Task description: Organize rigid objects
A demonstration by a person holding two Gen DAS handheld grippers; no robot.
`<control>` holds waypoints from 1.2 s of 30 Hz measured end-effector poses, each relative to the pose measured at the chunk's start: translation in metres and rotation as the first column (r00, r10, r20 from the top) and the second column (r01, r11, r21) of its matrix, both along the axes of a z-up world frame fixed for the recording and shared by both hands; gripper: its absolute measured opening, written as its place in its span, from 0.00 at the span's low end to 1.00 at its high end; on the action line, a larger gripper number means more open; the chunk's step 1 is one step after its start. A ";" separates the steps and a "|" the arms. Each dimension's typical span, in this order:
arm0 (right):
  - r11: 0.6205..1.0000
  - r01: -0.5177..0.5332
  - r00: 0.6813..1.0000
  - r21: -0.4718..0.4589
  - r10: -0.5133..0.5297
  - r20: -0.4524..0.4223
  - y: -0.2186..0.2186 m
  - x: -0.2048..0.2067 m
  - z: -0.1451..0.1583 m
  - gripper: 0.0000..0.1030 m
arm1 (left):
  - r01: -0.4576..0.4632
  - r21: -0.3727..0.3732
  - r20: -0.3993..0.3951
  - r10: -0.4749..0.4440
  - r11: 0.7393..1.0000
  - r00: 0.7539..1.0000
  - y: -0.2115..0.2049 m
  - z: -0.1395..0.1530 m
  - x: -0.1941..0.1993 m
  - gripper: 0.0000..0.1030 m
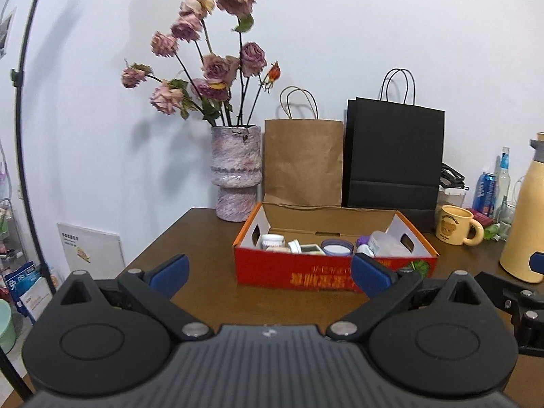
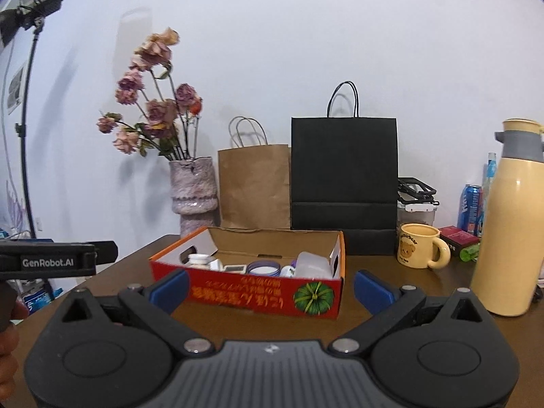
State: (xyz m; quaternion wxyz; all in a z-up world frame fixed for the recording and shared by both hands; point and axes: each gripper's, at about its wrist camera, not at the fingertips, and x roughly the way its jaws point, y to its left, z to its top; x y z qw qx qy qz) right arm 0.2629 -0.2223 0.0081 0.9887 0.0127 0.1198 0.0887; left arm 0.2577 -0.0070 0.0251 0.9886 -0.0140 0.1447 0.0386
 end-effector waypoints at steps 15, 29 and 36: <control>0.998 -0.050 0.997 -0.040 0.052 0.055 0.020 -0.155 -0.001 1.00 | -0.023 0.022 0.026 0.022 1.000 0.999 0.003 -0.001 -0.145 1.00; 0.998 -0.039 0.996 -0.048 0.043 0.075 0.022 -0.188 0.004 1.00 | -0.019 0.043 0.026 0.018 0.999 0.999 0.001 0.001 -0.170 1.00; 0.998 -0.041 0.997 -0.044 0.044 0.064 0.022 -0.184 0.002 1.00 | -0.013 0.046 0.026 0.012 0.999 1.000 0.000 0.000 -0.172 1.00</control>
